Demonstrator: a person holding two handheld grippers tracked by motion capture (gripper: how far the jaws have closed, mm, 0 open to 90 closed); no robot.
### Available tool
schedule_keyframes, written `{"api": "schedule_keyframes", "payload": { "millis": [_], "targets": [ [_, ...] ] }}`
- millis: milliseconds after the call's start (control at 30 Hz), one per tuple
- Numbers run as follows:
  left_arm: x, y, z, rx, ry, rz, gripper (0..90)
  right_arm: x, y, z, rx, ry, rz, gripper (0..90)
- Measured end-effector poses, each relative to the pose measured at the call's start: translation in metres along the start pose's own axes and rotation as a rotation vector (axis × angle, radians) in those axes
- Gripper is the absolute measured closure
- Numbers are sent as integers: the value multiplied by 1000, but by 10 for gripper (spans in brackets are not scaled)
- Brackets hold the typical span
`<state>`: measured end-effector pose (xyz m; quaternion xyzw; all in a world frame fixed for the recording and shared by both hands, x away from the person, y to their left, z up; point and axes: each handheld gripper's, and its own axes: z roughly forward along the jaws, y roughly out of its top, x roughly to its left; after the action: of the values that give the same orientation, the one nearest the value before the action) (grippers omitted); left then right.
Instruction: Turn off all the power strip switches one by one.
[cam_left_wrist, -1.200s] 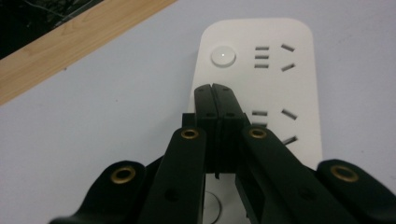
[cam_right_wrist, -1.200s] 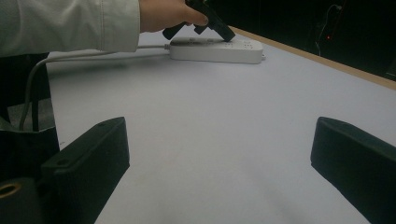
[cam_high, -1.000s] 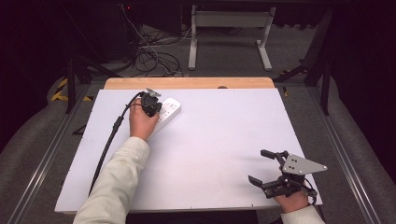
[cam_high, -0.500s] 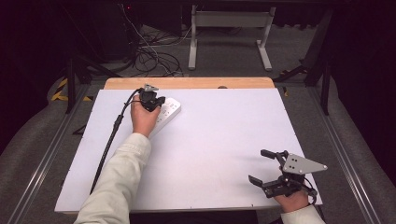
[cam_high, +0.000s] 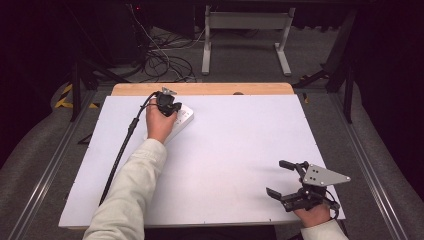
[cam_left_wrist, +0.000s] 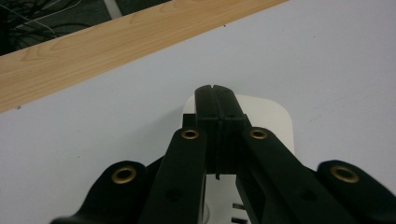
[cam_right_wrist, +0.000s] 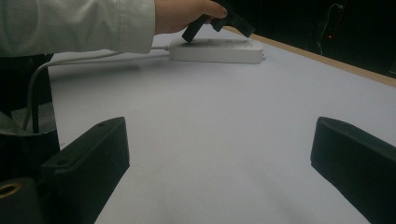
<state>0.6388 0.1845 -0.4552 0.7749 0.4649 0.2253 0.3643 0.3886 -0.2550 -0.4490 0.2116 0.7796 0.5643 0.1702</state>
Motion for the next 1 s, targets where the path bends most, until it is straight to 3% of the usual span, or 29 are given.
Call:
{"api": "schedule_keyframes", "payload": {
  "millis": [100, 200, 267, 500, 733, 1000],
  "targets": [
    [-1, -1, 4, 35, 27, -2, 900, 0, 0, 0, 1, -1, -1, 49],
    [3, -1, 3, 39, 40, 7, 900, 0, 0, -1, 0, -1, -1, 49],
    [3, -1, 3, 41, 29, -8, 900, 0, 0, -1, -1, 1, 0, 50],
    [3, -1, 4, 51, 22, 15, 900, 0, 0, -1, 3, 1, -2, 50],
    [3, 0, 5, 63, 24, 4, 900, 0, 0, 0, 4, 2, -2, 49],
    [-4, 4, 10, 68, 41, 28, 900, 0, 0, -1, 1, 1, 0, 50]
  ]
}}
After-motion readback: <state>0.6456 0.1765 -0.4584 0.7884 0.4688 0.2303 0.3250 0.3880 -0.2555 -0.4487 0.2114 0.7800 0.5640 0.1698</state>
